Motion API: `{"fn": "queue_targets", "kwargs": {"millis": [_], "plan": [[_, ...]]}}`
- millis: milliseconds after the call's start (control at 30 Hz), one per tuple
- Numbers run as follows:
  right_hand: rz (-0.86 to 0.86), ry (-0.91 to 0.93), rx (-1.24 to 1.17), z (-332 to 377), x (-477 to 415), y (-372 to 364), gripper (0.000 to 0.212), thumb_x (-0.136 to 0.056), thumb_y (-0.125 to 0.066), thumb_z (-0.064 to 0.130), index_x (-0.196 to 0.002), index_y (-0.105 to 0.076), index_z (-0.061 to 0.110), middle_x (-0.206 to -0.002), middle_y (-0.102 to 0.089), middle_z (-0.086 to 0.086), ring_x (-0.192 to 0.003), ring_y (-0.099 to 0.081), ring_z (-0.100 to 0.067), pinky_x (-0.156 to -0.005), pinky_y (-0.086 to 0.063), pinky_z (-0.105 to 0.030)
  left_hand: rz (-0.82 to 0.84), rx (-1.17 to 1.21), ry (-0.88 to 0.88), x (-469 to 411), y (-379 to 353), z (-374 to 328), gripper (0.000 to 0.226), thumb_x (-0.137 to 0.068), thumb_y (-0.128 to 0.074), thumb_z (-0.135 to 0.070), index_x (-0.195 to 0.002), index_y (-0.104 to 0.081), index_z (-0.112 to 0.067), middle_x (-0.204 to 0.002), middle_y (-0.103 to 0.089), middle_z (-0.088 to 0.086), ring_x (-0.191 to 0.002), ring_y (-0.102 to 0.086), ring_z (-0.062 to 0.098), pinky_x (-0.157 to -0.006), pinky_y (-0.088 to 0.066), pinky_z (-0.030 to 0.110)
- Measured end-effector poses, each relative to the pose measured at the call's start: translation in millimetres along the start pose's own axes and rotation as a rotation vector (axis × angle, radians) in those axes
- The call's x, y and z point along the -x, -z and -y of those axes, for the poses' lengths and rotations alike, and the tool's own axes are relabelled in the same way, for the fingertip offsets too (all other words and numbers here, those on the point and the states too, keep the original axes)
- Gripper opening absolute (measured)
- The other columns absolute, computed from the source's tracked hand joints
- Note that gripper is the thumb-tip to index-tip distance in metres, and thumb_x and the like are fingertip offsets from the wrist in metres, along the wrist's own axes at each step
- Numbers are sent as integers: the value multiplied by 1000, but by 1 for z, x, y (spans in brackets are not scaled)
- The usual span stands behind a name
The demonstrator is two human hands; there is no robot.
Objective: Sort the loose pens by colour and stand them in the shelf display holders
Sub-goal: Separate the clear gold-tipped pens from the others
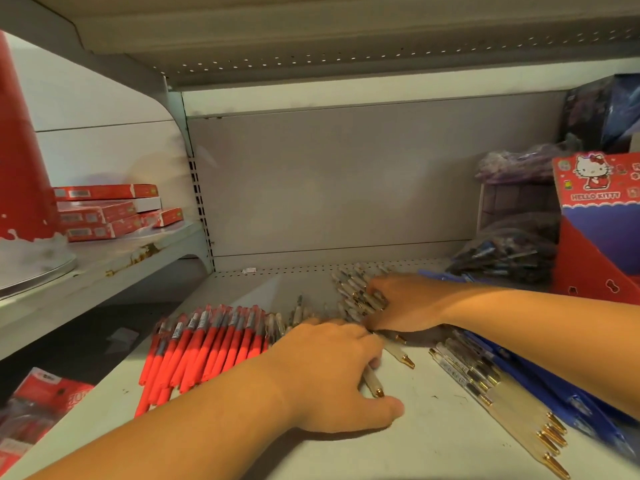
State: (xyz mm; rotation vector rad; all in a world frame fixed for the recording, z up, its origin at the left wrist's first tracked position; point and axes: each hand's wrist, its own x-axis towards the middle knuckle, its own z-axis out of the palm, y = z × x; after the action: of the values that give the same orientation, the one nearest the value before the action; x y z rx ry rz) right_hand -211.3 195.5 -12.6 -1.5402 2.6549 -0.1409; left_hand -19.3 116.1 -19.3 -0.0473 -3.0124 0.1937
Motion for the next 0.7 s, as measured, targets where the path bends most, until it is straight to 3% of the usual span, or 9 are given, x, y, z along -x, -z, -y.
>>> {"fn": "queue_targets", "kwargs": {"millis": [100,200,367,467,567,700], "plan": [[34,-31,-5,9,-13,-3,64,-78,-60,62,-127,-48,23,-100,-54,9,-86,-55,-11,-63,-40,-26,-35,0,20,1,2,8,34,-88,-51,-59,-103,-53,-29,-99,-52,-12,-92,-46,13,-78,-27,28],[45,-90,24,16,-26,-5,51,-84,-59,54,-118,-61,16,-97,-67,2,-75,-62,-10,-61,-47,-24,4,82,61,3,3,13,30,-89,-53,-56,-106,-48,-31,-97,-52,-13,-89,-47,13,-76,-29,29],[-3,-185,54,22,-38,-11,44,-77,-62,61,-80,-59,18,-77,-66,3,-66,-66,-12,-61,-56,-27,40,86,74,1,2,16,37,-90,-52,-59,-118,-49,-35,-103,-49,-15,-94,-45,12,-80,-30,29],[31,-188,73,27,-39,-9,35,-80,-60,55,-78,-59,20,-76,-67,2,-65,-65,-12,-56,-51,-25,48,76,86,0,2,18,41,-89,-53,-60,-120,-53,-33,-115,-53,-12,-103,-50,15,-85,-36,31],[120,-201,98,33,-38,-3,29,-86,-58,47,-76,-54,20,-78,-62,2,-67,-60,-12,-58,-47,-25,65,89,104,-1,3,19,43,-88,-54,-62,-120,-55,-33,-116,-53,-13,-99,-49,13,-81,-35,30],[173,-249,99,39,-36,8,32,-87,-58,51,-78,-50,21,-77,-55,3,-67,-54,-13,-55,-44,-26,76,105,107,0,3,20,44,-88,-54,-64,-119,-53,-33,-114,-52,-12,-95,-48,13,-81,-38,31]]}}
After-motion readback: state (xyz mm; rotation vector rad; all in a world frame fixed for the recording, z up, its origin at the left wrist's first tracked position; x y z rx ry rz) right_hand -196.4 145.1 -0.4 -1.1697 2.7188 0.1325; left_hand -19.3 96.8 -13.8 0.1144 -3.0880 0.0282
